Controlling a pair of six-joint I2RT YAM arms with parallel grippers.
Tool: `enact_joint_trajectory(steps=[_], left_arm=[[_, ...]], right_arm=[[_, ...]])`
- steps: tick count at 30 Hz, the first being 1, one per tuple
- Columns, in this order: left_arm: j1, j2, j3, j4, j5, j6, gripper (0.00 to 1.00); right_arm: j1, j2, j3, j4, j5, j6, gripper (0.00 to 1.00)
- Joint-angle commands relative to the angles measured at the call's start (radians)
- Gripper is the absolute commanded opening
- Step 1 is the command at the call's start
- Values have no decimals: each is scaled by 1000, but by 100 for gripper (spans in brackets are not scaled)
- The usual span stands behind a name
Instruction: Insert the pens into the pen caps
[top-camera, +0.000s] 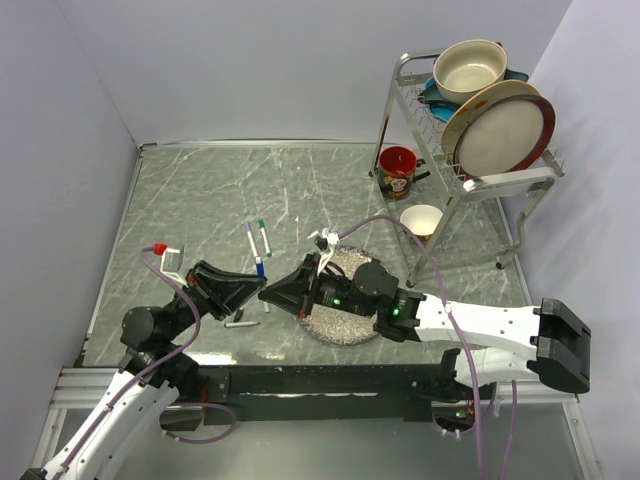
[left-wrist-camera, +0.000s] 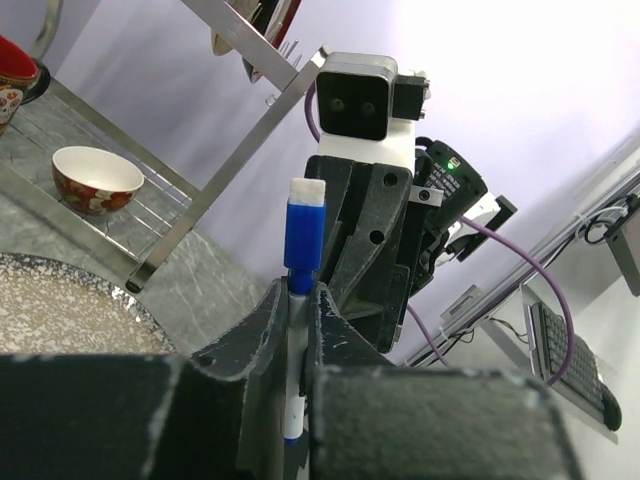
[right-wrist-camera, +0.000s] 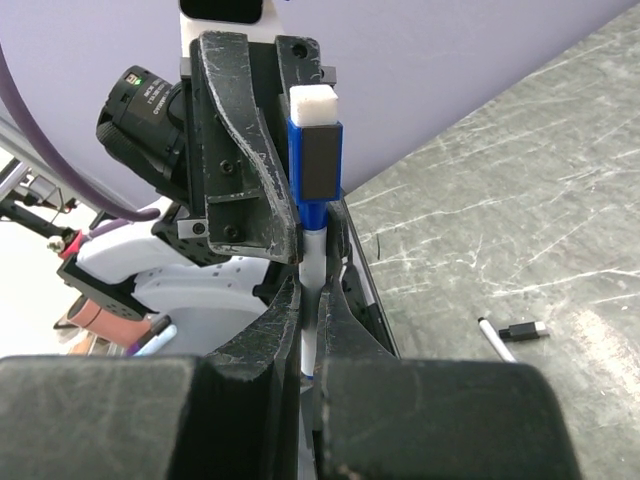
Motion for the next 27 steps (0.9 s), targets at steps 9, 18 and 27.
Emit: enact_joint_trajectory(steps=[9,18,27], left_arm=[[-1,-33,38,23,-15,3,1],[-1,-45,44,3,-29,8,1],[-1,-48,58,-24,-17,28,58]], right_arm=[[-1,21,50,52,-50,41,35],[0,44,26,76,-84,80,29],[-1,20,9,96,-98,75,0]])
